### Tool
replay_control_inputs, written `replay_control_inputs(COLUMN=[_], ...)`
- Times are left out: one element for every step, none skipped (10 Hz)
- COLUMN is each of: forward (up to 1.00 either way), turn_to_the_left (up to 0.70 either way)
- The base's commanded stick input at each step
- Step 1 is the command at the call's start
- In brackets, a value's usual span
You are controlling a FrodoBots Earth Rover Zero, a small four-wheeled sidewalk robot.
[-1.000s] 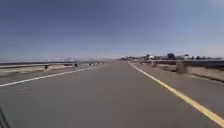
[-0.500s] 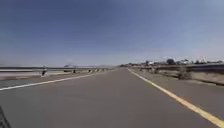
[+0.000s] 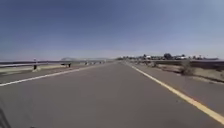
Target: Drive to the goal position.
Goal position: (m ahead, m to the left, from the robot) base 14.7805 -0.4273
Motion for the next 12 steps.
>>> replay_control_inputs(forward=[1.0,1.0,1.0,1.0,1.0,1.0,1.0,1.0,1.0,1.0,1.0,1.0], turn_to_the_left=[0.0,0.0,0.0,0.0,0.0,0.0,0.0,0.0,0.0,0.0,0.0,0.0])
